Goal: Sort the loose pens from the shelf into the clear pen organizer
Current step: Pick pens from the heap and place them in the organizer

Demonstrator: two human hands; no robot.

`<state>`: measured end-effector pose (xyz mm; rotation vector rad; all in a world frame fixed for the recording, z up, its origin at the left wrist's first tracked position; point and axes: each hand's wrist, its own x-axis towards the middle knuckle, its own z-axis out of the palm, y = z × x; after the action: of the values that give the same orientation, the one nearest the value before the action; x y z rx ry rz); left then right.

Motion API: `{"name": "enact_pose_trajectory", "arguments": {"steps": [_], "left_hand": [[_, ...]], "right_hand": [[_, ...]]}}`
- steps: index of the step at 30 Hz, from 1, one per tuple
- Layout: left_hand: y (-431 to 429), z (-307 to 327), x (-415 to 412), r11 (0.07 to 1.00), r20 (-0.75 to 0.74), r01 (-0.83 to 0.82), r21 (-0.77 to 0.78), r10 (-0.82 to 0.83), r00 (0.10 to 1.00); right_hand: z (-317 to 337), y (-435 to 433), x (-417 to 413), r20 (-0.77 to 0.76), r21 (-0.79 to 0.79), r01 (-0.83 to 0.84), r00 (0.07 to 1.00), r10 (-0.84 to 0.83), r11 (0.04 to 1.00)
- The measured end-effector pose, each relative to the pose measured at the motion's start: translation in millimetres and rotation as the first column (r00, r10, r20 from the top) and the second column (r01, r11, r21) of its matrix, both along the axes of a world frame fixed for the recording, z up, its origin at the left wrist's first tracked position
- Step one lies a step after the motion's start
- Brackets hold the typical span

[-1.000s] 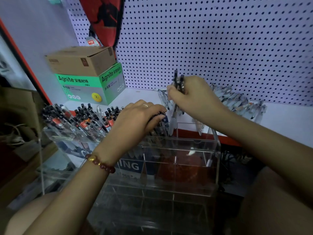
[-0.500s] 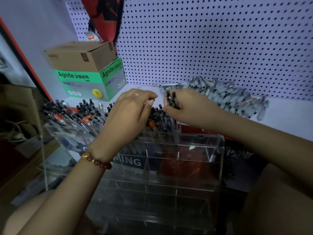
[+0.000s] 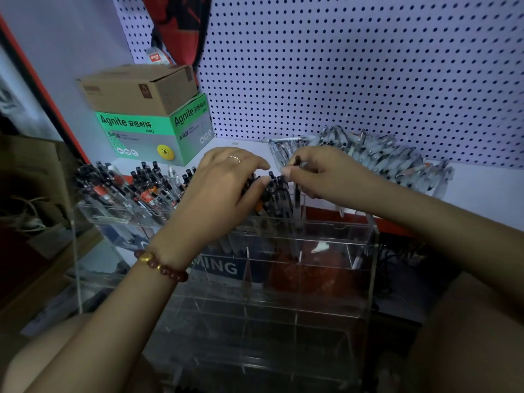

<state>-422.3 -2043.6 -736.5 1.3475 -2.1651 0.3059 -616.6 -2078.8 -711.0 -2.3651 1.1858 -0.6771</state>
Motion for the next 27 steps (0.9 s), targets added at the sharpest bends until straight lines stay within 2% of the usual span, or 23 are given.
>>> {"name": "enact_pose_trajectory", "arguments": {"steps": [4, 9, 11, 18, 23, 27], "left_hand": [[1.5, -3.1, -8.0, 0.998, 0.016, 0.039, -0.056, -0.038, 0.999], [3.6, -3.5, -13.1, 0.999, -0.115, 0.045, -0.014, -0.046, 0.992], [3.9, -4.9, -13.8, 0.999, -0.16, 0.051, 0.001, -0.05, 0.986], [-2.6, -16.9, -19.4, 0.994, -0.129, 0.096, -0.043, -0.101, 0.986], [-4.5, -17.7, -19.6, 0.991, -0.19, 0.115, -0.068, -0.126, 0.974], [-3.2, -15.9, -23.8, 0.979, -0.213, 0.157, -0.133, -0.183, 0.96]], "right_hand": [[-6.6, -10.8, 0.2, 0.01, 0.001, 0.045, 0.999, -0.045, 0.999], [-7.5, -6.2, 3.9, -0.043, -0.233, 0.038, 0.998, -0.05, 0.972], [-6.5, -6.9, 4.3, -0.051, -0.246, 0.028, 0.998, -0.042, 0.969], [-7.1, -13.3, -1.2, -0.209, -0.076, -0.002, 0.978, -0.014, 0.997], [-14.9, -21.0, -1.2, -0.05, 0.071, -0.073, 0.996, 0.077, 0.995], [-13.9, -14.7, -5.1, -0.022, 0.081, -0.156, 0.987, 0.159, 0.984]]}}
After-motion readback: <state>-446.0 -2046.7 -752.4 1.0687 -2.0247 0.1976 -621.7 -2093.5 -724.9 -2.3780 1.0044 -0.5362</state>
